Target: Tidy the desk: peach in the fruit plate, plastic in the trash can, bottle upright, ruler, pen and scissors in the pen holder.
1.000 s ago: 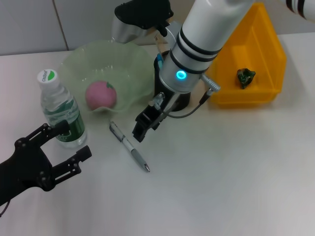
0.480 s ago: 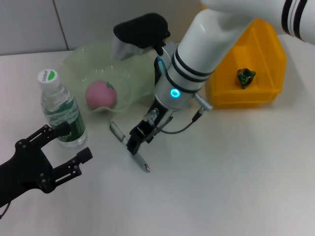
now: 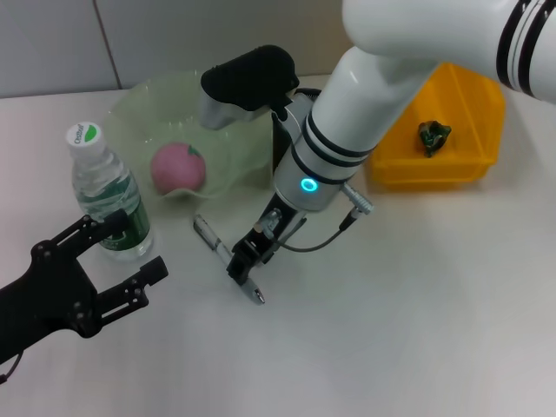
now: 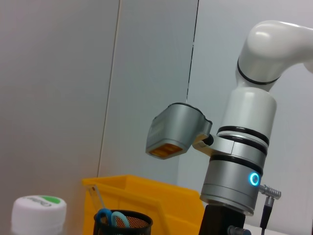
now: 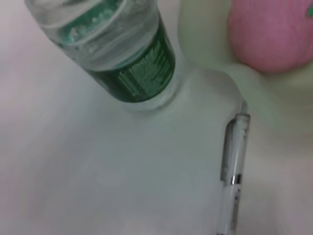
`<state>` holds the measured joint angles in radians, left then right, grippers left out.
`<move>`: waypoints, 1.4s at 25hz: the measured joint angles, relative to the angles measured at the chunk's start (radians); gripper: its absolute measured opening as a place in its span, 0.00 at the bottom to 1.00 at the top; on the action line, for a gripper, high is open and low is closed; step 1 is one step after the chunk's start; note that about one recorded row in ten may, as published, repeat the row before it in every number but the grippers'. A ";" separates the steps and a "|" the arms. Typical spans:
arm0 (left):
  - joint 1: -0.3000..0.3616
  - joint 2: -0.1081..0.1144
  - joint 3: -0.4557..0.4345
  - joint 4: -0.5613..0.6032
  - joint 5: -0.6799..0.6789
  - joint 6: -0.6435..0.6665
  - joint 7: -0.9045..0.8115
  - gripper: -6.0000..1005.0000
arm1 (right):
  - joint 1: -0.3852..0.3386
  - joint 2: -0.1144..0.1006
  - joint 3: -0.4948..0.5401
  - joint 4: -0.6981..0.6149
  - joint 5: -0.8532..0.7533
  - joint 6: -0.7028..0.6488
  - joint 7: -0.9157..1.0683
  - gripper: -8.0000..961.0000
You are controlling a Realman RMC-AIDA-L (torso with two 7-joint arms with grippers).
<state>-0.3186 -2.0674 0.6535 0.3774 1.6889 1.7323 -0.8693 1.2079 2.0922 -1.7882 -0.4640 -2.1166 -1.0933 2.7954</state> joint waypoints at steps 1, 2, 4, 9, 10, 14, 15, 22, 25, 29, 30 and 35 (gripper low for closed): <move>-0.002 0.000 0.000 0.000 0.000 0.000 0.000 0.81 | 0.000 0.000 -0.001 -0.004 0.001 0.000 0.000 0.52; -0.004 0.000 0.000 0.000 0.000 0.001 -0.002 0.81 | -0.001 0.000 -0.004 -0.008 0.002 0.001 0.000 0.52; -0.010 0.000 0.000 0.000 0.000 0.002 -0.010 0.81 | -0.001 0.000 -0.015 -0.014 0.004 0.001 0.000 0.52; -0.018 -0.001 0.000 0.001 0.000 0.005 -0.012 0.81 | -0.001 0.000 -0.038 -0.020 0.007 0.013 0.000 0.51; -0.018 -0.001 0.000 0.001 0.000 0.005 -0.012 0.81 | -0.001 0.000 -0.038 -0.020 0.007 0.013 0.000 0.51; -0.022 0.001 0.008 0.000 0.000 0.001 -0.014 0.81 | -0.001 0.000 -0.044 -0.023 0.007 0.021 -0.005 0.50; -0.022 0.001 0.008 0.000 0.000 0.001 -0.014 0.81 | -0.001 0.000 -0.044 -0.023 0.007 0.021 -0.005 0.50; -0.021 0.006 0.121 0.017 0.000 -0.066 -0.047 0.81 | -0.001 0.000 -0.069 -0.028 0.013 0.030 -0.006 0.49; -0.020 0.007 0.145 0.025 0.000 -0.094 -0.053 0.81 | -0.001 0.000 -0.081 -0.028 0.013 0.035 -0.005 0.49; -0.024 0.004 0.146 0.026 0.000 -0.096 -0.053 0.81 | -0.008 0.000 -0.120 -0.046 0.026 0.038 -0.007 0.48; -0.024 0.004 0.146 0.026 0.000 -0.096 -0.053 0.81 | -0.008 0.000 -0.120 -0.046 0.026 0.038 -0.007 0.48; -0.028 0.004 0.146 0.026 0.000 -0.096 -0.053 0.81 | -0.010 0.000 -0.159 -0.073 0.037 0.038 -0.007 0.47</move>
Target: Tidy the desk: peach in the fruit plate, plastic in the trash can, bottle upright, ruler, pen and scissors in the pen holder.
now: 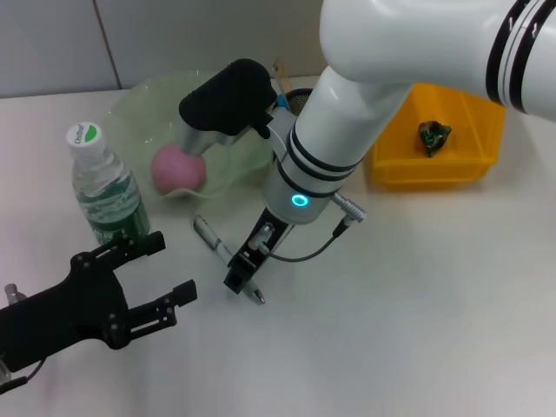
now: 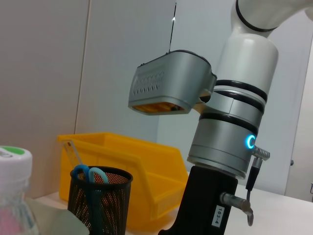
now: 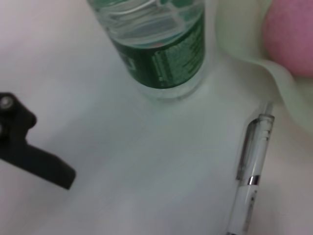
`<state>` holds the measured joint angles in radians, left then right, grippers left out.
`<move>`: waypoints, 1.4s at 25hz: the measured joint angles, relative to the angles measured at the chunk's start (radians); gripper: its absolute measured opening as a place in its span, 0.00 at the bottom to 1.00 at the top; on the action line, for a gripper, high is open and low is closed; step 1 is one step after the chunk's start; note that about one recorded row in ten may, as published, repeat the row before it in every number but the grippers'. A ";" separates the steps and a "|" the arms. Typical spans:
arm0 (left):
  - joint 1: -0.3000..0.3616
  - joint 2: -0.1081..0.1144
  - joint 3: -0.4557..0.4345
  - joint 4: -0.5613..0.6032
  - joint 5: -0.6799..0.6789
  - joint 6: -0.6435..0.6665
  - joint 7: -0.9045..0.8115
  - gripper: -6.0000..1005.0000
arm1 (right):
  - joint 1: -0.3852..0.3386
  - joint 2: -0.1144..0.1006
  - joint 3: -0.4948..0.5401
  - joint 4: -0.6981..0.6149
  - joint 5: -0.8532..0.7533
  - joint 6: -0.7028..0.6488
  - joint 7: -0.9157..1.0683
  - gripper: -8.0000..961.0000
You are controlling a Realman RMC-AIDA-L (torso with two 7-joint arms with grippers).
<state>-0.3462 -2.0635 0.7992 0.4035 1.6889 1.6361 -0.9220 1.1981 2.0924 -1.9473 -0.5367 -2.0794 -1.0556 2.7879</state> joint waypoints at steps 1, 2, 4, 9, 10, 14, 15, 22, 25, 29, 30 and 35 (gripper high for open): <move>-0.001 0.000 0.000 0.000 0.000 0.000 0.000 0.81 | 0.000 0.000 -0.002 -0.001 0.000 0.000 0.000 0.47; -0.003 0.000 0.000 0.000 0.000 0.000 0.000 0.81 | 0.000 0.000 -0.002 -0.001 0.000 -0.001 0.000 0.47; -0.006 -0.001 0.000 0.000 0.000 0.000 0.000 0.81 | 0.000 0.000 -0.010 -0.001 0.000 -0.003 0.000 0.47; -0.009 -0.001 0.000 0.000 0.000 -0.001 0.000 0.81 | 0.001 0.000 -0.016 -0.002 -0.002 -0.005 0.000 0.46; -0.010 -0.001 0.000 0.000 0.000 -0.001 0.000 0.81 | 0.001 0.000 -0.016 -0.002 -0.002 -0.005 0.000 0.46; -0.015 -0.001 0.000 0.000 0.000 -0.004 0.000 0.81 | 0.011 0.000 -0.041 -0.002 -0.006 -0.006 -0.001 0.45; -0.017 -0.001 0.000 0.000 0.000 -0.004 0.000 0.81 | 0.011 0.000 -0.041 -0.002 -0.006 -0.006 -0.001 0.45; -0.023 -0.001 -0.002 -0.002 0.000 -0.006 -0.005 0.81 | 0.024 0.000 -0.057 0.001 -0.008 -0.008 -0.001 0.44; -0.026 -0.001 -0.004 -0.002 -0.001 -0.006 -0.010 0.81 | 0.026 0.000 -0.057 0.002 -0.015 -0.010 -0.001 0.38; -0.028 -0.001 -0.005 -0.002 -0.006 -0.006 -0.011 0.81 | 0.035 0.000 -0.057 0.008 -0.042 -0.014 -0.001 0.34; -0.030 -0.001 -0.005 -0.002 -0.007 -0.006 -0.011 0.81 | 0.035 0.000 -0.057 0.008 -0.042 -0.014 -0.001 0.34; -0.035 -0.001 -0.006 -0.002 -0.007 -0.006 -0.013 0.81 | 0.037 0.000 -0.056 0.009 -0.051 -0.018 0.000 0.34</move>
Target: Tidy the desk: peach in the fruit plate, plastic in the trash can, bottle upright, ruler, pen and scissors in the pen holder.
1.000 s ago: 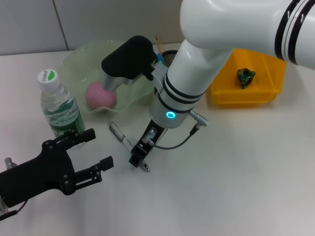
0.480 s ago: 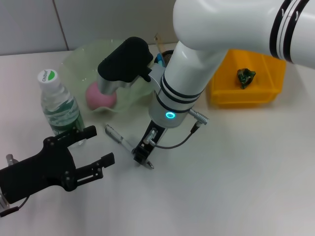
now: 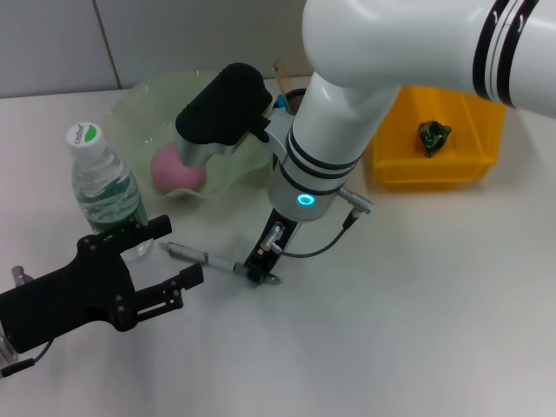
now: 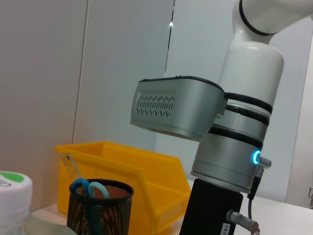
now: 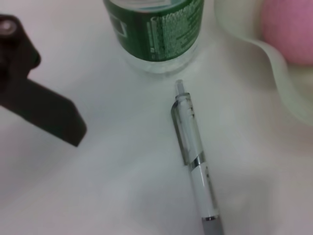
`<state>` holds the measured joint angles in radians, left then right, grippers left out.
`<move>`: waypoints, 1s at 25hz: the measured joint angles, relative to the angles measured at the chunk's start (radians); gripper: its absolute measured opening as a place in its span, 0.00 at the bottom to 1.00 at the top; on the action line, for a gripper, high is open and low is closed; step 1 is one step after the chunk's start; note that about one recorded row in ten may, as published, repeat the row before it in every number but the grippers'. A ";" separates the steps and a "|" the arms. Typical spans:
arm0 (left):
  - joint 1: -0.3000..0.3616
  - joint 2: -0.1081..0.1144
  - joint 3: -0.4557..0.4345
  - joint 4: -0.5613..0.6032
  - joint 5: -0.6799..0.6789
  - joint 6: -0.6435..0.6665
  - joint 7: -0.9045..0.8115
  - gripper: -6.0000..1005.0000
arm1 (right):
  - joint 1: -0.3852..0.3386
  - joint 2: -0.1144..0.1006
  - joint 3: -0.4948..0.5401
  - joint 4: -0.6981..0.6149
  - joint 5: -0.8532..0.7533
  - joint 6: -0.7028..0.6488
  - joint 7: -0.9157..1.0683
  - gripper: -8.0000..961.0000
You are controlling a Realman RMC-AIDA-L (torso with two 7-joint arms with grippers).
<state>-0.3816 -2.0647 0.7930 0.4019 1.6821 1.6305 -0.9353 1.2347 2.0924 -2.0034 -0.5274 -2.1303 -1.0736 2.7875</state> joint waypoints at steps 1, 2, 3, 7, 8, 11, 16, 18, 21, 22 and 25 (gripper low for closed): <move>0.000 0.000 0.000 0.000 0.000 0.000 0.000 0.81 | 0.000 0.000 0.000 -0.003 0.000 -0.001 -0.001 0.34; -0.001 0.000 -0.001 0.000 0.000 0.000 0.000 0.81 | 0.000 0.000 0.000 -0.004 0.000 -0.001 -0.002 0.34; -0.001 0.000 -0.001 0.000 0.000 0.000 -0.001 0.81 | 0.000 0.000 0.000 -0.007 0.000 -0.003 -0.005 0.34; -0.004 0.000 -0.002 0.001 0.000 -0.001 -0.008 0.81 | 0.000 0.000 -0.001 -0.017 0.000 -0.010 -0.026 0.34; -0.005 0.000 -0.002 0.001 0.000 -0.002 -0.009 0.81 | 0.000 0.000 -0.003 -0.021 0.000 -0.012 -0.030 0.34; -0.006 0.001 -0.002 0.001 0.000 -0.002 -0.009 0.81 | 0.000 0.000 -0.009 -0.028 -0.001 -0.017 -0.051 0.34; -0.006 0.001 -0.002 0.002 0.001 -0.003 -0.009 0.81 | 0.000 0.000 -0.011 -0.035 -0.001 -0.024 -0.092 0.34; -0.007 0.002 -0.001 0.002 0.005 -0.003 -0.010 0.81 | -0.002 0.000 -0.012 -0.039 0.000 -0.024 -0.108 0.34; -0.007 0.002 -0.001 0.002 0.005 -0.003 -0.010 0.81 | -0.004 0.000 -0.012 -0.042 0.000 -0.025 -0.122 0.34; -0.007 0.002 -0.001 0.002 0.005 -0.003 -0.017 0.81 | -0.005 0.000 -0.012 -0.042 0.000 -0.025 -0.127 0.34; -0.007 0.002 -0.001 0.002 0.005 -0.003 -0.023 0.81 | -0.006 0.000 -0.012 -0.042 0.002 -0.025 -0.142 0.34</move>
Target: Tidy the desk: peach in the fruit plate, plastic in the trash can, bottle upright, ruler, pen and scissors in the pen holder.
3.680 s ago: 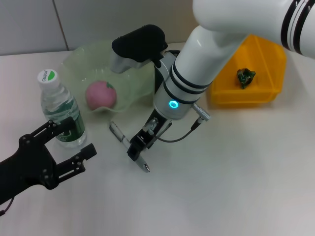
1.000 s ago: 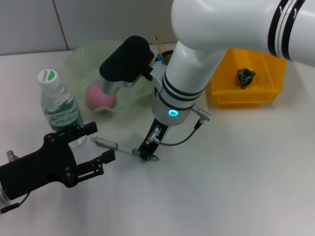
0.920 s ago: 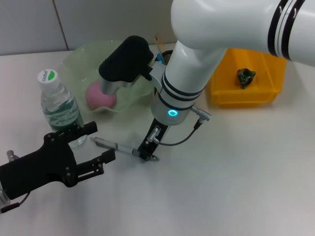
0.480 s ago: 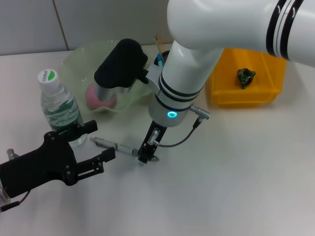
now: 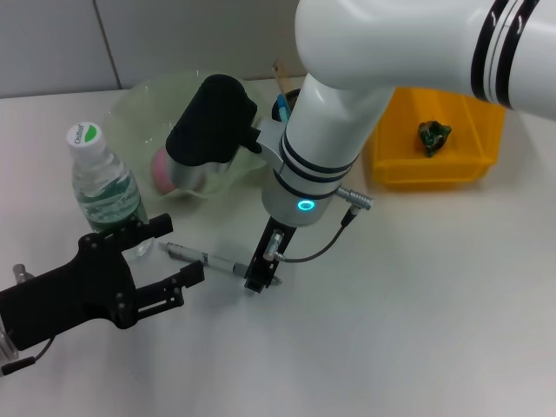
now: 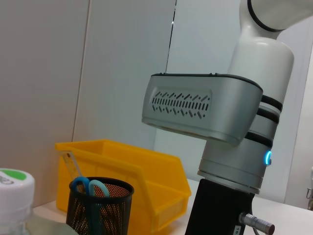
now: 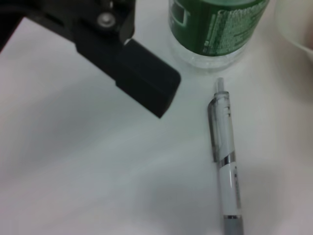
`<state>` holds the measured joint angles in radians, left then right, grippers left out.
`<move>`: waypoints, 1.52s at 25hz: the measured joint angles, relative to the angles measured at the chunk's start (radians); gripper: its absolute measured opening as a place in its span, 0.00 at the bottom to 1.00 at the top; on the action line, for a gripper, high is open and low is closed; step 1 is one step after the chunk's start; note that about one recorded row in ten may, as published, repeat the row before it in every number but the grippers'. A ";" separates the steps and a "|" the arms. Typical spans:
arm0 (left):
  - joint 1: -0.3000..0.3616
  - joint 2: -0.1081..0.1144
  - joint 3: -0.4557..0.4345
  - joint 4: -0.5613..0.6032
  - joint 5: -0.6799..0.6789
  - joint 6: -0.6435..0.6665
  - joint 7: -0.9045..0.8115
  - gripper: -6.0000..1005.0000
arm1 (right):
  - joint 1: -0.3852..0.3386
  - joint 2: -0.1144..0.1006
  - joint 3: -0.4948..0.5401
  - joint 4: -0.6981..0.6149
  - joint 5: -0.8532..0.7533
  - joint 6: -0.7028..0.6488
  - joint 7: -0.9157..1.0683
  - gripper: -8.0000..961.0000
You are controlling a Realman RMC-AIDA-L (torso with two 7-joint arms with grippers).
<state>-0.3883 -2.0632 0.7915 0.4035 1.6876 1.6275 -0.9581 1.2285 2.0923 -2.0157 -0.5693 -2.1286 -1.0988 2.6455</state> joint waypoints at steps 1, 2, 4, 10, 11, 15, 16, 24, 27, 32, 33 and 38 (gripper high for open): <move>0.000 -0.001 0.000 0.000 0.001 0.000 0.000 0.81 | 0.000 0.000 0.000 0.000 0.000 0.000 -0.002 0.34; 0.000 -0.001 0.000 0.000 0.001 0.000 0.000 0.81 | -0.001 0.000 0.000 0.000 0.000 0.000 -0.004 0.34; 0.001 -0.001 0.002 0.000 0.001 0.000 -0.001 0.81 | -0.002 0.000 0.000 0.000 0.000 0.001 -0.011 0.34; 0.010 0.000 0.005 0.000 0.001 -0.003 0.000 0.81 | -0.004 0.000 0.000 0.002 0.001 0.007 -0.037 0.34; 0.011 0.000 0.005 0.000 0.001 -0.003 0.000 0.81 | -0.004 0.000 0.000 0.002 0.001 0.008 -0.040 0.34; 0.014 -0.001 0.003 -0.001 0.001 0.001 -0.001 0.81 | -0.004 0.000 0.000 0.002 0.001 0.011 -0.056 0.34; 0.015 -0.001 0.002 -0.001 0.001 0.002 -0.001 0.81 | -0.004 0.000 0.000 0.002 0.002 0.011 -0.061 0.34; 0.015 -0.002 0.002 -0.005 -0.002 0.004 -0.001 0.81 | -0.006 0.000 0.000 0.003 0.003 0.012 -0.085 0.34; 0.014 -0.003 0.003 -0.006 -0.005 0.005 -0.001 0.81 | -0.006 0.000 0.000 0.007 0.002 0.013 -0.086 0.34; 0.013 -0.004 0.003 -0.008 -0.005 0.005 -0.001 0.81 | -0.006 0.000 0.000 0.011 0.001 0.012 -0.095 0.34; 0.013 -0.005 0.003 -0.009 -0.005 0.005 -0.001 0.81 | -0.006 0.000 0.000 0.011 0.001 0.012 -0.097 0.34; 0.011 -0.005 0.003 -0.010 -0.005 0.002 -0.001 0.81 | -0.006 0.000 0.000 0.012 0.000 0.013 -0.106 0.34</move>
<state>-0.3774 -2.0680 0.7946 0.3930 1.6826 1.6293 -0.9588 1.2224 2.0923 -2.0156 -0.5571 -2.1281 -1.0862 2.5395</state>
